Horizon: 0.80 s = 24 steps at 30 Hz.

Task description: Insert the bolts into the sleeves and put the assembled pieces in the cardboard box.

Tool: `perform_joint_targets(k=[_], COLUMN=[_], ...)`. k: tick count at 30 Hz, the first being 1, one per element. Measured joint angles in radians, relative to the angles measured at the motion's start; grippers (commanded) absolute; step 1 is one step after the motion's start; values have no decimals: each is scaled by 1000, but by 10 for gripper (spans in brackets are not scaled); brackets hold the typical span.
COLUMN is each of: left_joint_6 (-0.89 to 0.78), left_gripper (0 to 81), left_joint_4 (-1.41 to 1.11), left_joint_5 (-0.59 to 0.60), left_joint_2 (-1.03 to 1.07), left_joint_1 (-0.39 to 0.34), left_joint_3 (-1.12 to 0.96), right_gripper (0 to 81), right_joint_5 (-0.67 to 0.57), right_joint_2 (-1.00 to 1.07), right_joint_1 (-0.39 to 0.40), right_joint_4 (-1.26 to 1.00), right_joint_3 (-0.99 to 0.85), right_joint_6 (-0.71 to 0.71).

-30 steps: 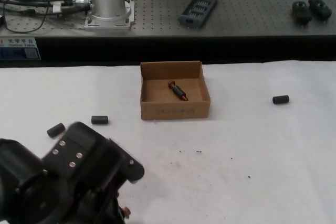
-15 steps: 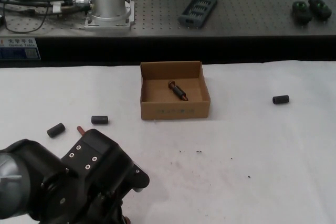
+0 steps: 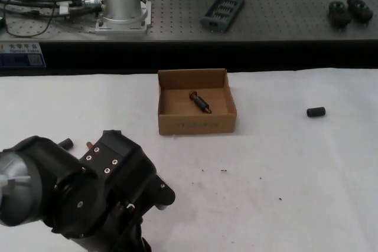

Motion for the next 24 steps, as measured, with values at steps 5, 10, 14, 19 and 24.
perform_joint_targets(k=[5,10,14,19,24], left_joint_6=[46,71,80,98,103], left_gripper=[297,297,297,103,6], left_joint_4=[2,4,9,18,24], left_joint_5=[0,0,11,27,37], left_joint_2=[0,24,69,79,83], left_joint_1=[0,0,0,0,0], left_joint_3=[0,0,-13,-20,-26], right_gripper=[66,66,66,66,66], right_joint_5=[-2,-6,-6,-6,-6], right_joint_2=[0,0,0,0,0], right_joint_1=[0,0,0,0,0], right_joint_4=[-3,-3,-3,-3,-3], right_joint_3=[0,0,0,0,0], right_joint_6=[0,0,0,0,-2])
